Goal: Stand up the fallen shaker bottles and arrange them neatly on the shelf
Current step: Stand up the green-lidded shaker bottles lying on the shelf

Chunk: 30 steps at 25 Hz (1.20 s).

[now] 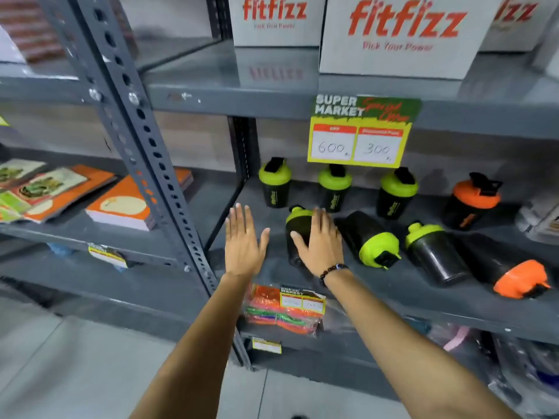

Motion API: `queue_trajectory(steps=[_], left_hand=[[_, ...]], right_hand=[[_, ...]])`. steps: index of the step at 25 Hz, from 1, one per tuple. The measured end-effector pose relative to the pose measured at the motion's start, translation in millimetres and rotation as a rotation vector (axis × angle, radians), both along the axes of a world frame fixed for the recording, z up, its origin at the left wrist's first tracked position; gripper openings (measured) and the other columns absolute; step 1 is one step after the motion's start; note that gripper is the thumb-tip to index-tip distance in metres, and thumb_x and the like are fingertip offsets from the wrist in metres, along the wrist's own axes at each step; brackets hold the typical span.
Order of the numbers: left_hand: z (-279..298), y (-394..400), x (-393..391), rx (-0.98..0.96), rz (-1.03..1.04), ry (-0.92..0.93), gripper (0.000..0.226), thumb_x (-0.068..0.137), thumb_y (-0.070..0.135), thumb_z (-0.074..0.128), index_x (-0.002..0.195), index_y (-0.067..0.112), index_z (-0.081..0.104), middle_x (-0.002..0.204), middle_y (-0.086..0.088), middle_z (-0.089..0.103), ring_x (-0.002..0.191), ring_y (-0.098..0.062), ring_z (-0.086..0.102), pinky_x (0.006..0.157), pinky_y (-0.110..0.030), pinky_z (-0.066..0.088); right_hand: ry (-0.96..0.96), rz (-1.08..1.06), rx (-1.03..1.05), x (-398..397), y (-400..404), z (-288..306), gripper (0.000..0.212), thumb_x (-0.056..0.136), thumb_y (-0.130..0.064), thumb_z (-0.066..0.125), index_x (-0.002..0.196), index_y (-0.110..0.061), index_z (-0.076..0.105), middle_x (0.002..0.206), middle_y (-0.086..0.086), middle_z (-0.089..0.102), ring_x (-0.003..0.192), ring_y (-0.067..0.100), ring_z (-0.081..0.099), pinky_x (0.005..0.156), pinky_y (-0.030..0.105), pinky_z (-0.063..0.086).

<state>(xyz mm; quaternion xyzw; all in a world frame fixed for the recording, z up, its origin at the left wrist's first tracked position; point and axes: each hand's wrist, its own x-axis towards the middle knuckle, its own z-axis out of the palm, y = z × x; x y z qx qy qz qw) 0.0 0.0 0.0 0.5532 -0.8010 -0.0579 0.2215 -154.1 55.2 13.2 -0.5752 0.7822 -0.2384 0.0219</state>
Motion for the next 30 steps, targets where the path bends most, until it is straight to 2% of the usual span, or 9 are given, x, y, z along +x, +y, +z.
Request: queue_trajectory(steps=[4,9,11,14,19,21,25,27,30], left_hand=[[-20.1,-21.3,7.3,0.055,0.086,-0.011,0.081,0.086,0.052,0.007,0.144,-0.003,0.013,0.155,-0.026,0.014,0.145,-0.039,0.008,0.119,-0.044,0.004],[-44.6,-35.6,21.3,0.173,0.105,-0.11,0.071,0.095,0.047,0.022,0.142,-0.006,0.018,0.153,-0.028,0.018,0.143,-0.042,0.012,0.12,-0.049,0.008],[-49.7,-38.8,24.3,0.222,0.115,-0.127,0.064,0.098,0.038,0.032,0.143,-0.005,0.018,0.154,-0.027,0.016,0.144,-0.04,0.01,0.12,-0.048,0.007],[-52.7,-39.6,25.4,0.237,0.113,-0.153,0.062,0.098,0.037,0.034,0.142,-0.004,0.02,0.153,-0.027,0.019,0.143,-0.04,0.013,0.12,-0.047,0.007],[-55.3,-39.8,27.8,0.221,0.106,-0.147,0.061,0.098,0.038,0.034,0.142,-0.002,0.022,0.153,-0.025,0.021,0.143,-0.039,0.014,0.12,-0.046,0.008],[-57.9,-40.3,28.5,0.219,0.107,-0.145,0.063,0.097,0.042,0.029,0.144,0.0,0.019,0.155,-0.022,0.018,0.145,-0.036,0.01,0.121,-0.044,0.005],[-61.3,-41.6,29.9,0.214,0.106,-0.123,0.066,0.096,0.045,0.025,0.145,0.001,0.018,0.155,-0.022,0.018,0.145,-0.035,0.01,0.121,-0.044,0.005],[-60.9,-41.5,29.0,0.213,0.11,-0.126,0.065,0.097,0.042,0.03,0.145,0.001,0.018,0.155,-0.021,0.018,0.145,-0.034,0.01,0.121,-0.043,0.005],[-59.2,-40.1,29.6,0.219,0.104,-0.125,0.064,0.097,0.041,0.032,0.144,0.0,0.019,0.155,-0.022,0.018,0.145,-0.035,0.011,0.12,-0.043,0.006]], right_hand=[[-0.157,-0.071,0.203,-10.2,-35.5,13.9,0.094,0.08,-0.061,0.054,0.146,-0.007,0.015,0.149,0.02,0.03,0.134,0.039,0.033,0.104,0.048,0.038],[-0.236,-0.108,0.337,-11.3,-57.9,20.3,0.089,0.066,-0.055,0.071,0.134,-0.01,0.036,0.139,0.02,0.044,0.127,0.04,0.043,0.101,0.045,0.044],[-0.282,-0.087,0.276,-9.4,-63.2,25.4,0.079,0.061,-0.052,0.073,0.124,-0.013,0.046,0.128,0.017,0.052,0.119,0.036,0.052,0.095,0.04,0.049],[-0.387,0.005,0.05,-0.5,-66.0,35.6,0.08,0.065,-0.041,0.077,0.131,-0.014,0.04,0.128,0.014,0.045,0.115,0.033,0.053,0.092,0.037,0.045],[-0.549,0.192,-0.135,11.0,-60.3,19.5,0.079,0.07,-0.016,0.077,0.135,-0.008,0.034,0.143,0.012,0.039,0.132,0.028,0.041,0.103,0.027,0.033],[-0.583,0.174,-0.118,5.8,-53.1,9.8,0.083,0.068,-0.016,0.079,0.137,-0.009,0.033,0.15,0.011,0.033,0.139,0.028,0.034,0.113,0.033,0.03],[-0.597,0.097,-0.167,3.5,-46.0,24.6,0.093,0.066,-0.038,0.081,0.14,-0.01,0.032,0.149,0.009,0.036,0.138,0.023,0.034,0.113,0.034,0.031],[-0.493,-0.028,-0.215,8.8,-55.1,43.7,0.077,0.069,-0.046,0.076,0.129,-0.008,0.047,0.134,0.011,0.05,0.127,0.026,0.045,0.104,0.035,0.039],[-0.223,-0.075,0.058,13.4,-77.2,66.8,0.054,0.075,-0.047,0.068,0.106,-0.003,0.06,0.119,0.017,0.056,0.116,0.035,0.048,0.093,0.037,0.043]])
